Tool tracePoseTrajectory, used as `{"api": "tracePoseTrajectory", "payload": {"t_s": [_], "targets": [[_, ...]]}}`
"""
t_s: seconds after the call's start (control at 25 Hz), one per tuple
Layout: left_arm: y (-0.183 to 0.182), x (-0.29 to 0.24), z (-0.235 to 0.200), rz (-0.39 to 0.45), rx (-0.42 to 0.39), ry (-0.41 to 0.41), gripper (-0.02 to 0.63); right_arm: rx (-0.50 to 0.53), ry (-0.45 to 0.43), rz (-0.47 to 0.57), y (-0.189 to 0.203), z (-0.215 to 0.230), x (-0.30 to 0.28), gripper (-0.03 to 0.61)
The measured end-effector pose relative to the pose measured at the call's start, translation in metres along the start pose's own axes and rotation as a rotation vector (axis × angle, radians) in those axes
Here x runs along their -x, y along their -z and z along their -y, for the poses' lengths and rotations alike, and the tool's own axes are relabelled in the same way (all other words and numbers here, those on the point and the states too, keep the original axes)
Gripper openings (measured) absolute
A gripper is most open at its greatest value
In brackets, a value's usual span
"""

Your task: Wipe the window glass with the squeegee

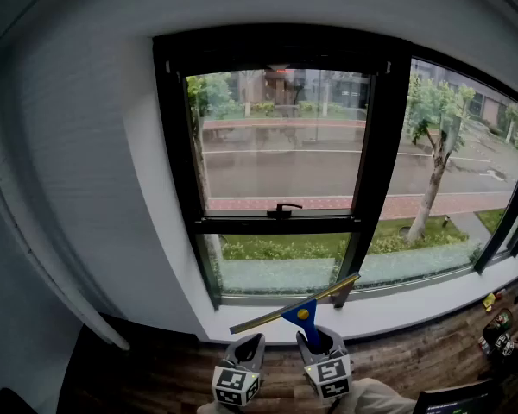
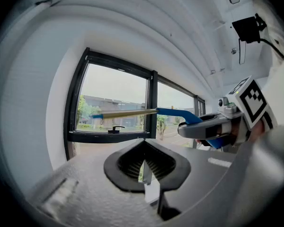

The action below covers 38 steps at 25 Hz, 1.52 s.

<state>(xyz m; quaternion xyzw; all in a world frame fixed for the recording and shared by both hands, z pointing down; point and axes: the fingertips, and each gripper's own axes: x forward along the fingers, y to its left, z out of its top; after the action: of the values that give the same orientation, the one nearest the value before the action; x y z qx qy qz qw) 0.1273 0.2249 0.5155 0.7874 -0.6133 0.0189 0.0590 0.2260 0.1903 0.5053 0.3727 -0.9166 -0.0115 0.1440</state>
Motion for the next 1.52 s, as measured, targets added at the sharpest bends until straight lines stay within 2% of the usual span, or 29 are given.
{"api": "tracePoseTrajectory", "payload": {"t_s": [0.08, 0.16, 0.32, 0.48, 0.64, 0.92, 1.04, 1.2, 1.36, 1.52], "targets": [[0.004, 0.016, 0.004, -0.017, -0.018, -0.016, 0.0, -0.122, 0.05, 0.041, 0.006, -0.004, 0.01, 0.123], [0.0, 0.029, 0.002, -0.009, -0.041, -0.044, 0.0, -0.188, 0.084, 0.086, 0.004, -0.005, 0.021, 0.123], [-0.021, 0.04, 0.0, 0.046, -0.096, -0.091, 0.0, -0.149, 0.096, 0.151, -0.023, 0.004, 0.045, 0.123], [-0.038, 0.044, 0.013, 0.074, -0.112, -0.085, 0.0, -0.114, 0.133, 0.206, -0.045, 0.021, 0.079, 0.123], [-0.044, 0.048, 0.023, 0.068, -0.109, -0.098, 0.0, -0.046, 0.152, 0.201, -0.032, 0.03, 0.099, 0.123], [-0.053, 0.018, 0.037, 0.068, -0.12, -0.113, 0.0, -0.098, 0.174, 0.182, -0.015, 0.068, 0.099, 0.123], [-0.052, -0.004, 0.037, 0.055, -0.13, -0.093, 0.0, -0.145, 0.175, 0.181, -0.012, 0.083, 0.083, 0.123], [-0.046, -0.032, 0.016, 0.054, -0.127, -0.091, 0.0, -0.151, 0.172, 0.181, -0.009, 0.098, 0.048, 0.123], [-0.047, -0.069, -0.027, 0.069, -0.125, -0.096, 0.0, -0.155, 0.174, 0.176, -0.014, 0.112, -0.006, 0.123], [-0.054, -0.131, -0.082, 0.075, -0.123, -0.069, 0.0, -0.155, 0.204, 0.164, -0.028, 0.136, -0.079, 0.123]]}}
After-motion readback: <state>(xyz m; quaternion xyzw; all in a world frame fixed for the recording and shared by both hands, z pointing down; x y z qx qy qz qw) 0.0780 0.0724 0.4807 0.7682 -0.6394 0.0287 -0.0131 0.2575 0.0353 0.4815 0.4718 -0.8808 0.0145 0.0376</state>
